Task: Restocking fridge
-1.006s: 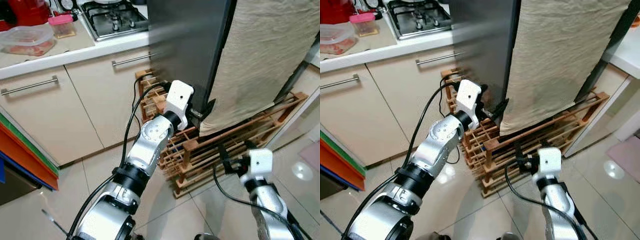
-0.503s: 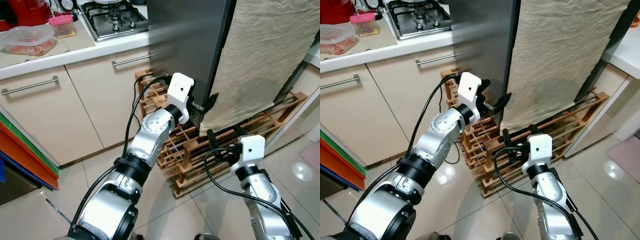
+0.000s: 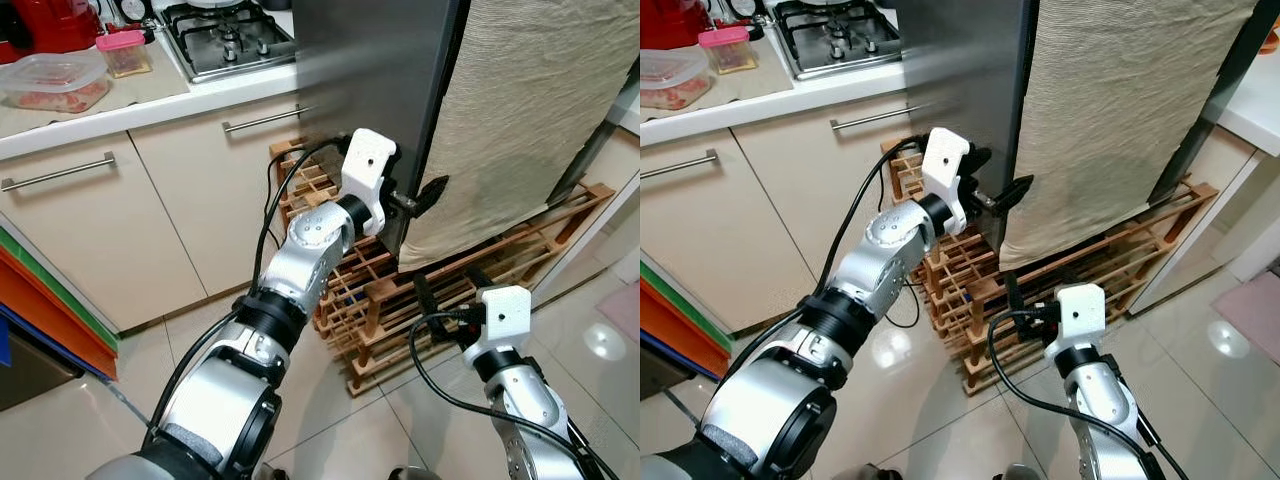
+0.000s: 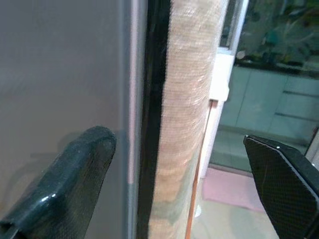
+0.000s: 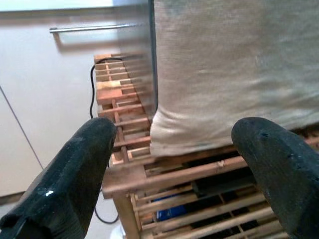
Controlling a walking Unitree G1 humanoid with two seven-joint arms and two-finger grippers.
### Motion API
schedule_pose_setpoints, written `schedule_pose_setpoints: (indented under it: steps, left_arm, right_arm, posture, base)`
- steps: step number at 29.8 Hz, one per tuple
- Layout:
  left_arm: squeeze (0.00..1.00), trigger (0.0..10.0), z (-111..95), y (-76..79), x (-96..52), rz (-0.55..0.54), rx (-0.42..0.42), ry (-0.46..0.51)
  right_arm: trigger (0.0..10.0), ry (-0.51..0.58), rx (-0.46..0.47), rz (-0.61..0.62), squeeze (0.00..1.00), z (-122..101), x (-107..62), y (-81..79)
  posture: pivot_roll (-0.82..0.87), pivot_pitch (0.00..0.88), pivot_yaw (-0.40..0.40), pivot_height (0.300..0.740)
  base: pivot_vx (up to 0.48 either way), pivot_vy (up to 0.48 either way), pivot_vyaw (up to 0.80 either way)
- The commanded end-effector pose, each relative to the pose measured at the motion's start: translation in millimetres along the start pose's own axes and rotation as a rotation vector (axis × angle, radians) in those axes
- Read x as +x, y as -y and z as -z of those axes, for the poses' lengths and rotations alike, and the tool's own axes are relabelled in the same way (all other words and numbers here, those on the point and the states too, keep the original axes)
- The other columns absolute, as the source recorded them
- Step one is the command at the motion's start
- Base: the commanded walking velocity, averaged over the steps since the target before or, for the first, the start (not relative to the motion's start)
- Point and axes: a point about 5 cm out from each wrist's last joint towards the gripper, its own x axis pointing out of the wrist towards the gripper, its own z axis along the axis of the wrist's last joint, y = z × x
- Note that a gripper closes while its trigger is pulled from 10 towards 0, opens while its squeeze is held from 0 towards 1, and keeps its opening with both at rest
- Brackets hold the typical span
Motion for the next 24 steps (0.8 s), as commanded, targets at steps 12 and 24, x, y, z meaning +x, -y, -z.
schedule_pose_setpoints:
  steps: [12,24]
  left_arm:
    - [0.00,10.0,-25.5,65.7,36.3,0.211,-0.184,0.092]
    - [0.00,10.0,-15.3,69.9,38.4,0.224,-0.150,0.035]
  right_arm:
    - [10.0,-0.022,0.007,0.008,0.00,3.9,-1.3,-1.1]
    - [10.0,-0.040,0.010,0.016,0.00,15.7,-1.4,3.5]
  posture:
    - [-0.19,0.057,0.082,0.740]
    - [-0.19,0.058,0.088,0.740]
  base:
    - [0.000,0.000,0.00]
    - [0.000,0.000,0.00]
